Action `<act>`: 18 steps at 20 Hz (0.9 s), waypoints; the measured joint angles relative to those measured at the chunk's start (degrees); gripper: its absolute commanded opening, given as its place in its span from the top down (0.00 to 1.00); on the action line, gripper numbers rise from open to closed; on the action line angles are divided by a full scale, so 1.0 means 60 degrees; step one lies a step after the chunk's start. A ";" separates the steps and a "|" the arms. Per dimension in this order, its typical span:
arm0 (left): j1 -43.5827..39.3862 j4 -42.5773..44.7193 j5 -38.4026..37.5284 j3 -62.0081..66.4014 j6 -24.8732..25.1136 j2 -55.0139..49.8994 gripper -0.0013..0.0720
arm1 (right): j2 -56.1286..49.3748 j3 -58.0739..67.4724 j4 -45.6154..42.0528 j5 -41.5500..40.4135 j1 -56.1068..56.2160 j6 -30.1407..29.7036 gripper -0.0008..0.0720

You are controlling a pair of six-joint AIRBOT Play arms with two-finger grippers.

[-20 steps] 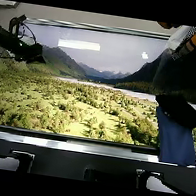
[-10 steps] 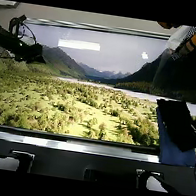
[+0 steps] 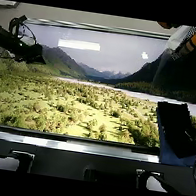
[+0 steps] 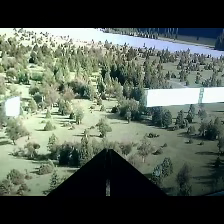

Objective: Fold the clothes and pants, and hang the long-sleeved shirts on hangers.

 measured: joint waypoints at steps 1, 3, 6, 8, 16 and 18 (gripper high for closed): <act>-0.0004 0.0000 0.0000 0.0000 0.0000 -0.0004 0.96 | 0.0000 -0.0018 0.0000 0.0044 0.0000 0.0000 0.85; -0.0004 0.0000 0.0000 0.0000 0.0000 -0.0007 0.96 | 0.0000 -0.0076 0.0011 0.0186 0.0000 0.0000 0.85; -0.0004 0.0000 0.0000 0.0000 0.0000 -0.0033 0.96 | 0.0000 -0.0277 0.0029 0.0404 0.0000 -0.0004 0.51; 0.0000 0.0004 0.0000 0.0000 0.0000 -0.0044 0.96 | 0.0004 -0.0372 -0.0015 0.0466 0.0000 -0.0069 0.27; -0.0004 0.0004 0.0007 0.0000 0.0000 -0.0044 0.96 | 0.0004 0.0929 0.1494 -0.1949 0.0007 -0.1883 0.67; -0.0011 0.0007 0.0007 0.0000 0.0015 -0.0033 0.96 | 0.0000 0.1570 0.3031 -0.3260 0.0051 -0.3180 0.80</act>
